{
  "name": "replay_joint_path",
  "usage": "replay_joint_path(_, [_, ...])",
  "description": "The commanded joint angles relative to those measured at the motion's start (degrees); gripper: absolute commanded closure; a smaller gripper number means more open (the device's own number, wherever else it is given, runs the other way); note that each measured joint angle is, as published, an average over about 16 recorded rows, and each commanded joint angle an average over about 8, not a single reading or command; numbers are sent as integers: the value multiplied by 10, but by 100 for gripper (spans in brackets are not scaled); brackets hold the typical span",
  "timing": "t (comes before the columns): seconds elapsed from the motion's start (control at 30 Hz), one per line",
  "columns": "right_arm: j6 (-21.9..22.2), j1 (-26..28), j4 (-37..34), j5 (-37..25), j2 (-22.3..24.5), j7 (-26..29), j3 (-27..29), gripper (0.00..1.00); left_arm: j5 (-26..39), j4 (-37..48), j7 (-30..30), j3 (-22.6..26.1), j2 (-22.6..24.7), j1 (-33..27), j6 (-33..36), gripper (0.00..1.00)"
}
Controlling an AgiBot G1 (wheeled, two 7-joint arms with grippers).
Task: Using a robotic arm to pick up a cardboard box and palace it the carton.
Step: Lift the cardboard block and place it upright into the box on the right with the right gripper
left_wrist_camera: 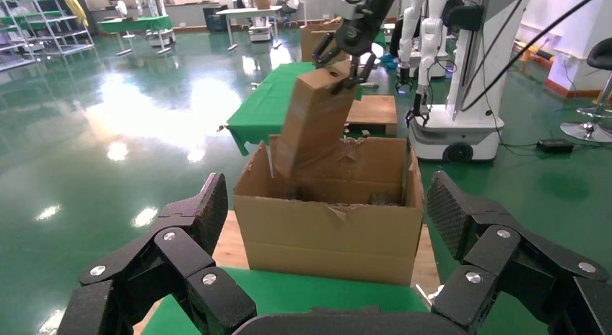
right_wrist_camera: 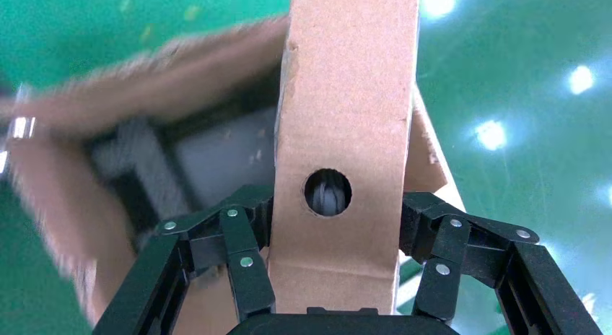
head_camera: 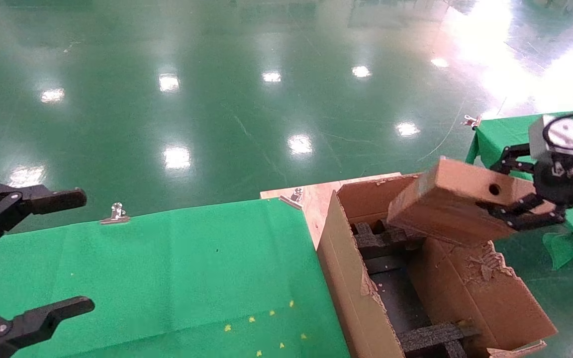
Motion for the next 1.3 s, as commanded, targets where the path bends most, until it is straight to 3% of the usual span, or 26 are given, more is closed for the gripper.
replay_joint_path(0.03, [9, -11, -5, 17, 3, 18, 2, 100, 0, 0, 0, 0, 0, 0, 0, 0])
replay_joint_path(0.27, [79, -77, 3, 76, 36, 151, -1, 100, 0, 0, 0, 0, 0, 0, 0, 0])
replay_joint_path(0.57, [198, -116, 89, 77, 101, 329, -23, 100, 0, 0, 0, 0, 0, 0, 0, 0])
replay_joint_path(0.97, [339, -130, 285, -38, 187, 518, -58, 100, 0, 0, 0, 0, 0, 0, 0, 0])
replay_joint_path(1.3, [417, -149, 381, -125, 210, 642, -83, 100, 0, 0, 0, 0, 0, 0, 0, 0])
